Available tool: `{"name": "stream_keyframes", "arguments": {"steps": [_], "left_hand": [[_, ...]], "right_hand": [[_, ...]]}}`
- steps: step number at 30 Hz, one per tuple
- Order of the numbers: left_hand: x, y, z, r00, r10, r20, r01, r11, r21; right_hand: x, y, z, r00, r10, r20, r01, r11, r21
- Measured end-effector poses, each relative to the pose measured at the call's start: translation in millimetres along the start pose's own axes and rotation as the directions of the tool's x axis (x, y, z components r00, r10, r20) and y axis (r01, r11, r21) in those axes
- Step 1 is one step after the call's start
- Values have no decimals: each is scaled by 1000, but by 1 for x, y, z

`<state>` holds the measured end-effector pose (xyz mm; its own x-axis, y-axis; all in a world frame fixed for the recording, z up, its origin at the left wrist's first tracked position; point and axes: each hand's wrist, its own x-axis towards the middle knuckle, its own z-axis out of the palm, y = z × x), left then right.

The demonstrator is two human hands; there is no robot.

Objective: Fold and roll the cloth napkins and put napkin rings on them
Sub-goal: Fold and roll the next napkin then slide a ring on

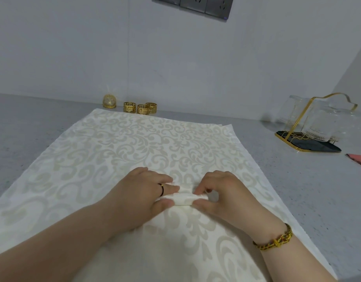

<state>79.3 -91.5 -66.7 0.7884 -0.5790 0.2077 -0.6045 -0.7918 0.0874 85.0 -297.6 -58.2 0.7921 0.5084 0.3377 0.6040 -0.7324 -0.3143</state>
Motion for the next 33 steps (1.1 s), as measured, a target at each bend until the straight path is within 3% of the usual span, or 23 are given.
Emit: {"name": "stream_keyframes", "arguments": {"steps": [3,8,10,12,13,18,24,29,33], "left_hand": [[0,4,0,996,-42,-81,46,998,44],[1,1,4,998,-59,-25,59,998,-19],[2,1,5,996,-39,-84,37,999,-18],[2,2,3,998,-34,-60,24,987,-159],[3,0,6,990,-51,-135,29,986,-164],[15,-1,-8,979,-196,62,205,953,-222],[53,22,-20,942,-210,263,275,930,-243],[59,39,-8,953,-260,158,280,952,-124],[52,40,-6,949,-307,69,314,939,-141]], "right_hand": [[2,-2,-5,975,202,88,-220,925,310],[10,0,2,916,366,163,-391,728,563],[11,-1,4,902,386,193,-424,712,560],[11,2,6,885,416,210,-463,740,488],[10,6,8,877,425,224,-480,758,442],[8,2,5,898,377,227,-438,812,385],[0,-3,-6,956,263,132,-293,898,329],[0,5,2,964,255,72,-264,899,349],[0,9,6,971,239,16,-216,844,491]]}}
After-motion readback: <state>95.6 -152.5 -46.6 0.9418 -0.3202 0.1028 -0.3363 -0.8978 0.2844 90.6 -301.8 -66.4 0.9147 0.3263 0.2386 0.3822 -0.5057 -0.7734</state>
